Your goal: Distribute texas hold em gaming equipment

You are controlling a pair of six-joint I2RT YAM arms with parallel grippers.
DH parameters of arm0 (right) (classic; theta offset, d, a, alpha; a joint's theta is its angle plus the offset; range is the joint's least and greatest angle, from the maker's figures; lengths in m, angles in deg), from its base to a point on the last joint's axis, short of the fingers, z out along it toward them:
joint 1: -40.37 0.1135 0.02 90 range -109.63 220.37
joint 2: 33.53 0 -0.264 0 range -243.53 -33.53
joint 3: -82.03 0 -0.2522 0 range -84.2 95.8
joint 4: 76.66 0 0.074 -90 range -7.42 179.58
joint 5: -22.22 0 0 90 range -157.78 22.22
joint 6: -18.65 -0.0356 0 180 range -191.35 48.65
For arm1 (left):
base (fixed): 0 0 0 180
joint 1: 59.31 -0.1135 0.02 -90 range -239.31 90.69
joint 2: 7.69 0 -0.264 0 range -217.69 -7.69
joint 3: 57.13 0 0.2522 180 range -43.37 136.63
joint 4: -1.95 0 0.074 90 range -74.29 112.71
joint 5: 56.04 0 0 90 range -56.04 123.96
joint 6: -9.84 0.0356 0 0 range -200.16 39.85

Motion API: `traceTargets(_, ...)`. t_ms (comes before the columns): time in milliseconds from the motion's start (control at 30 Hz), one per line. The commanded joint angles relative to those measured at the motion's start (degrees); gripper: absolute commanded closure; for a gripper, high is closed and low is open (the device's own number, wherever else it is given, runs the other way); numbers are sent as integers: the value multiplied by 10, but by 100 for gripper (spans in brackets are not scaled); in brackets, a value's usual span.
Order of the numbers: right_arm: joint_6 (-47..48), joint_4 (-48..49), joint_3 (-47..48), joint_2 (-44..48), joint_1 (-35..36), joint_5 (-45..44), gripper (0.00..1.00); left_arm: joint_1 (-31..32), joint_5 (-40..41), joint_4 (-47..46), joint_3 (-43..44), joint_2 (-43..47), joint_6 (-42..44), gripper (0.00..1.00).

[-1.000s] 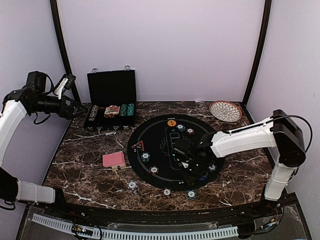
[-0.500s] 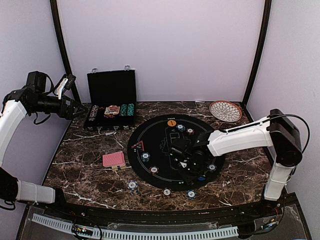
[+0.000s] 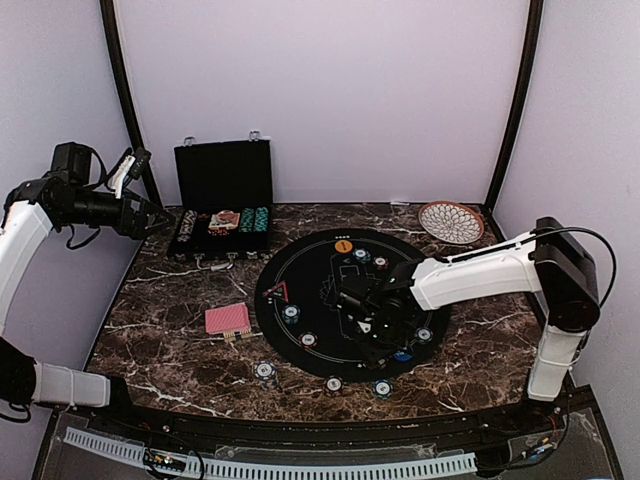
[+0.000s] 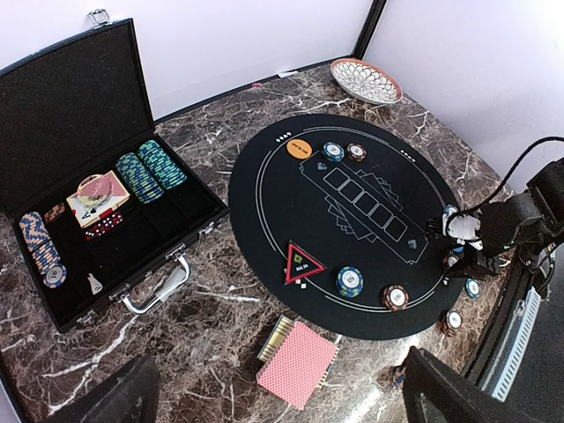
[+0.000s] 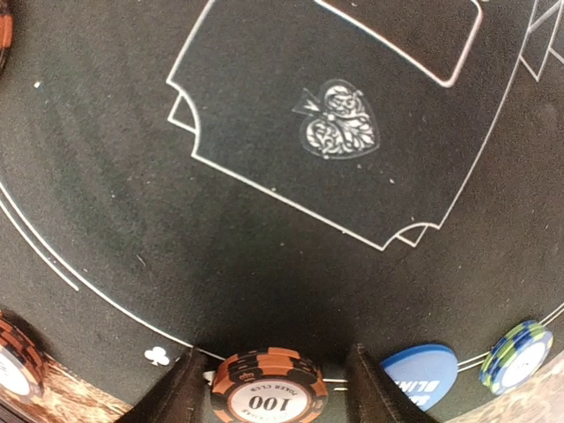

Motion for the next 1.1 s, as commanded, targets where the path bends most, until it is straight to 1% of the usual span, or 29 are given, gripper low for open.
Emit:
traceTargets(0, -3, 31, 17, 12, -4, -15, 37, -2, -3, 13, 0, 14, 10, 1)
traceTargets(233, 1, -4, 82, 30, 8, -23, 33, -2, -6, 12, 1, 12, 8, 1)
traceTargets(367, 6, -28, 169, 9, 47, -30, 30, -2, -5, 13, 0, 12, 11, 1)
traceTargets(667, 42, -53, 368, -108, 127, 8, 13, -2, -5, 16, 0, 15, 14, 1)
traceTargets(900, 72, -67, 447, -191, 146, 49, 9, -2, -4, 16, -2, 14, 14, 1)
traceTargets(1067, 90, -82, 483, -227, 151, 68, 9, -2, -4, 16, -3, 16, 16, 1)
